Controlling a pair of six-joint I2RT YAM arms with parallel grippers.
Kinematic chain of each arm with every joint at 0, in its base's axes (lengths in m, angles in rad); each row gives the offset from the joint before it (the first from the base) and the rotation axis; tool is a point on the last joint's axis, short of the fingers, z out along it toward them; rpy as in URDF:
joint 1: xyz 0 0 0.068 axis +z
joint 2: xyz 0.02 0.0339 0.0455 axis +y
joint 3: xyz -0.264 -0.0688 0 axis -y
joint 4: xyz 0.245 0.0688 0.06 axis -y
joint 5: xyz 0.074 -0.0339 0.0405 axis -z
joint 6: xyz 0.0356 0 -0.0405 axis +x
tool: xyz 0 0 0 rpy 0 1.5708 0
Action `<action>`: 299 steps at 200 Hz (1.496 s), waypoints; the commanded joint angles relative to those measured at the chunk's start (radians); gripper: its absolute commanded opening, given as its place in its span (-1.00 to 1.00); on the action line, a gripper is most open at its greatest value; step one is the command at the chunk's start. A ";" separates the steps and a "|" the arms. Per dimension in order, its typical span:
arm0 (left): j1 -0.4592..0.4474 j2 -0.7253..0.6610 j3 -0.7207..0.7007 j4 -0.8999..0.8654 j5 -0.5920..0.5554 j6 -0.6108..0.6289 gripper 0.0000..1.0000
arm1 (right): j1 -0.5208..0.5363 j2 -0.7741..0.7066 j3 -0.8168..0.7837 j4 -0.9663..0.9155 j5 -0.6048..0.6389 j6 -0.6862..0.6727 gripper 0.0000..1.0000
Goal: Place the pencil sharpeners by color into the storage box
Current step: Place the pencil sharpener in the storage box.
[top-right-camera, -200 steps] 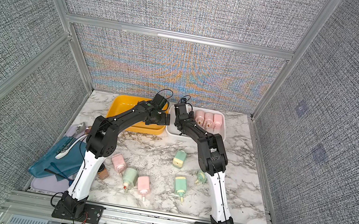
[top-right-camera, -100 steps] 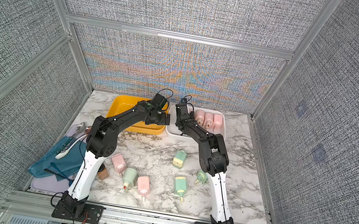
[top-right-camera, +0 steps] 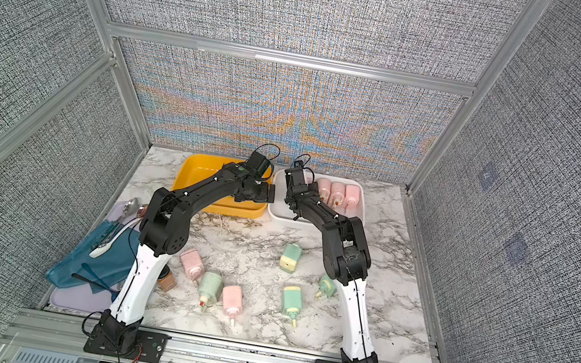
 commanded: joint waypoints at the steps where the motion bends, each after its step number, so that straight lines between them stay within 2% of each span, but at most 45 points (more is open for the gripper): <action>1: 0.003 0.005 0.008 -0.035 -0.022 0.009 0.99 | 0.008 -0.021 0.012 -0.016 0.009 -0.021 0.42; 30: 0.004 0.011 0.014 -0.036 -0.023 0.009 0.99 | 0.016 -0.049 0.016 -0.020 -0.001 -0.024 0.50; 36: 0.003 0.014 0.017 -0.036 -0.022 0.009 0.99 | 0.015 -0.054 0.018 -0.026 -0.003 -0.017 0.69; 41: 0.003 0.016 0.020 -0.039 -0.021 0.009 0.99 | 0.015 -0.057 0.022 -0.035 -0.011 -0.011 0.96; 44: 0.004 0.016 0.022 -0.039 -0.021 0.009 0.99 | 0.014 -0.058 0.025 -0.040 -0.015 -0.007 0.98; 99: 0.004 0.028 0.036 -0.049 -0.016 0.009 0.99 | 0.003 0.002 0.130 -0.177 0.032 0.069 0.98; 134: 0.004 0.030 0.038 -0.053 -0.019 0.012 0.99 | -0.002 0.021 0.160 -0.220 0.031 0.045 0.98; 174: 0.004 0.034 0.038 -0.058 -0.024 0.008 0.99 | -0.007 0.039 0.188 -0.261 0.095 0.050 0.98; 265: 0.007 0.026 0.036 -0.064 -0.040 0.006 0.99 | -0.007 0.040 0.196 -0.268 0.124 0.036 0.98; 299: 0.008 0.017 0.036 -0.068 -0.030 0.006 0.99 | -0.003 0.023 0.188 -0.261 0.080 0.031 0.98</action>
